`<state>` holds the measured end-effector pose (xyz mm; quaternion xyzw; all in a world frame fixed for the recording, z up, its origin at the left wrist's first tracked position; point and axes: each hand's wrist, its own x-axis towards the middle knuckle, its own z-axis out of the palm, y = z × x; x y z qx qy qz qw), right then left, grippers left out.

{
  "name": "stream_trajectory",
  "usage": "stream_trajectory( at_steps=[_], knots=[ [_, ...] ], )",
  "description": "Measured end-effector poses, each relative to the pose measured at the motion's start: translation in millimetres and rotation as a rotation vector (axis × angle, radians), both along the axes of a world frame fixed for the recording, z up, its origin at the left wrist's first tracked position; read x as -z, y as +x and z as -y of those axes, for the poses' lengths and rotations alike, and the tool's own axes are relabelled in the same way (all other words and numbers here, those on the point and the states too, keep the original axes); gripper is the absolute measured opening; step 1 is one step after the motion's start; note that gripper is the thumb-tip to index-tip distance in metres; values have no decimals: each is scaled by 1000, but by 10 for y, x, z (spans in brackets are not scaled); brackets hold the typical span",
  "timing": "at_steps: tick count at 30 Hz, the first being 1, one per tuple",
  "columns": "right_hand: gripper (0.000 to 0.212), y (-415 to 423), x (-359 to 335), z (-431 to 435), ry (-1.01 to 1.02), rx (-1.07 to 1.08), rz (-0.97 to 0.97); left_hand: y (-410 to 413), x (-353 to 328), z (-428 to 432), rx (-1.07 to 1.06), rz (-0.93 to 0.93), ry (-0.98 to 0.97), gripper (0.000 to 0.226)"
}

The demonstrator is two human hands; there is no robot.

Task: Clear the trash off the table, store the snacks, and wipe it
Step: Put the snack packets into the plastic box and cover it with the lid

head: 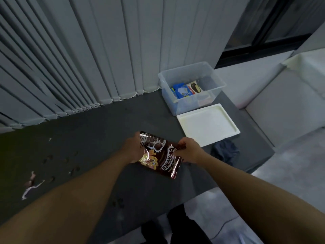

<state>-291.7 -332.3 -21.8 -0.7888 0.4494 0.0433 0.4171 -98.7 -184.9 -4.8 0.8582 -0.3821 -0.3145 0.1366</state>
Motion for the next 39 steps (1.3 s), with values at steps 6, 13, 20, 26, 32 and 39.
stream_trajectory(
  at_steps=[6,13,20,26,32,39],
  knots=[
    [49,62,-410,326,326,399,356,67,-435,322,-20,33,-106,46],
    [45,201,-851,947,477,386,473,96,-803,927,-120,64,-218,46],
    [26,355,-1162,1718,481,416,550,91,-966,1559,-85,79,-244,60],
    [23,550,-1262,2421,489,474,536,156,-925,1939,-34,251,-244,57],
    [18,840,-1119,2918,488,447,408,344,-616,2205,-3,361,-169,57],
    [16,1222,-699,3122,420,335,231,427,-380,2360,0,351,-84,64]
  ],
)
